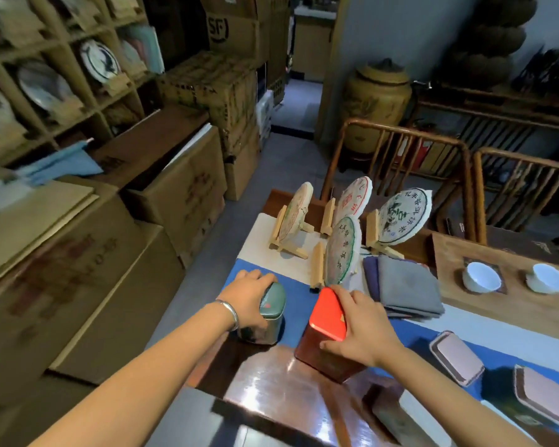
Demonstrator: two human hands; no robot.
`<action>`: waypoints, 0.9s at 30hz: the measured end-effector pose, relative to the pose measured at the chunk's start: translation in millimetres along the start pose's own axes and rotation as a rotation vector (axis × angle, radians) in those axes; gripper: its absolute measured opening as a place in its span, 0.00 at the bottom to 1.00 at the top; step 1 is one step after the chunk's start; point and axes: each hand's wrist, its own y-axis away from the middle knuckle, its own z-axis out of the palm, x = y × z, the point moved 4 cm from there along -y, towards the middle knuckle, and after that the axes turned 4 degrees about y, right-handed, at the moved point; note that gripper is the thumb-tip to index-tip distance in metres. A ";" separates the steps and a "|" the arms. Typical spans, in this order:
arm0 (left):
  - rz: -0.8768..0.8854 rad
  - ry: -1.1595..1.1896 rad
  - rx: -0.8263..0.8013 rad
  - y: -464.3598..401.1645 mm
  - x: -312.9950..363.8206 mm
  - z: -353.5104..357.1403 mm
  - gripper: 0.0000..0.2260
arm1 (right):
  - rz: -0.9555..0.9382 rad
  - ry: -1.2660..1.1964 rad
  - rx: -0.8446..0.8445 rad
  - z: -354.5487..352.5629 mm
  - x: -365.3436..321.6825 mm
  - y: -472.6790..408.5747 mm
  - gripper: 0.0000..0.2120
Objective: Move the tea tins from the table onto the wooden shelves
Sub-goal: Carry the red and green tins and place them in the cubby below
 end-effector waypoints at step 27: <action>-0.976 0.075 0.646 759.0 -247.5 -87.8 0.41 | -1.224 0.013 -0.156 -28.2 -726.4 135.1 0.53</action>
